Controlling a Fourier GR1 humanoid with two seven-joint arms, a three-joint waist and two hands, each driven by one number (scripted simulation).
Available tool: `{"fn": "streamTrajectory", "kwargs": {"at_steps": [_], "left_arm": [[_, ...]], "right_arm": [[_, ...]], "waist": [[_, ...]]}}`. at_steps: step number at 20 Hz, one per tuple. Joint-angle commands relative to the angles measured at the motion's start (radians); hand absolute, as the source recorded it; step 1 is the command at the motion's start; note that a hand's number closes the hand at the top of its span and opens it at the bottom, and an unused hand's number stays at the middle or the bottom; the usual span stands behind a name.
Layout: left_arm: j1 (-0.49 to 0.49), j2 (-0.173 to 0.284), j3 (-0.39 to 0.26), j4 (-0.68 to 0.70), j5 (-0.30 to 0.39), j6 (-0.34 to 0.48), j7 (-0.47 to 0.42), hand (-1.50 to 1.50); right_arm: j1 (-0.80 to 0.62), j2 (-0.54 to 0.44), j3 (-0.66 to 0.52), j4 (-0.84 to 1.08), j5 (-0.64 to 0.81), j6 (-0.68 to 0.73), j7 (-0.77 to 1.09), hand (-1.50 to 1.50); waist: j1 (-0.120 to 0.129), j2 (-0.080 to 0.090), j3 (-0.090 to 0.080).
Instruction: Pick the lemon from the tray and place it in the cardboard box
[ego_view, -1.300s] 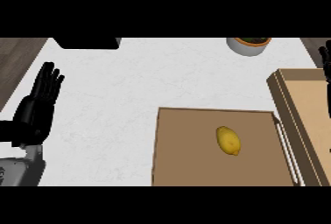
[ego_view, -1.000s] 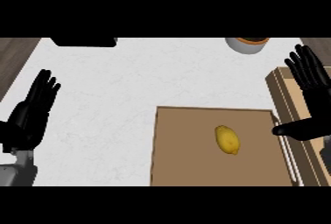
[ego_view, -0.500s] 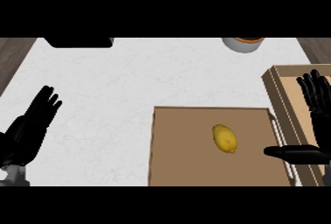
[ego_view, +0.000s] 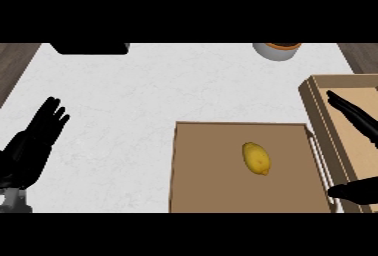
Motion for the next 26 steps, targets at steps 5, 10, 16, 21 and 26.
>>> {"fn": "streamTrajectory", "kwargs": {"at_steps": [5,10,16,21,26], "left_arm": [[-0.032,-0.008,-0.011,0.001,-0.020,0.009,0.031,0.00],[-0.015,0.010,0.023,-0.018,-0.003,-0.030,0.037,0.00],[-0.083,-0.020,0.062,0.107,-0.011,-0.071,-0.003,0.00],[0.007,-0.061,0.051,-0.029,-0.064,-0.038,0.033,0.00],[-0.012,-0.053,0.075,-0.075,-0.066,-0.052,0.109,0.00]], "right_arm": [[-0.131,-0.082,0.179,-0.175,0.144,0.177,0.498,-1.50],[-0.223,0.043,0.283,-0.169,0.165,0.270,0.719,-1.50],[-0.293,0.161,0.264,-0.079,0.144,0.376,0.822,-1.50],[-0.259,0.213,0.226,-0.091,0.198,0.469,0.821,-1.50],[-0.198,0.216,0.183,-0.035,0.279,0.496,0.699,-1.50]], "waist": [[0.021,0.005,0.001],[0.021,0.005,0.003],[0.007,0.007,0.004],[0.007,0.004,0.004],[0.004,0.004,0.005]]}}
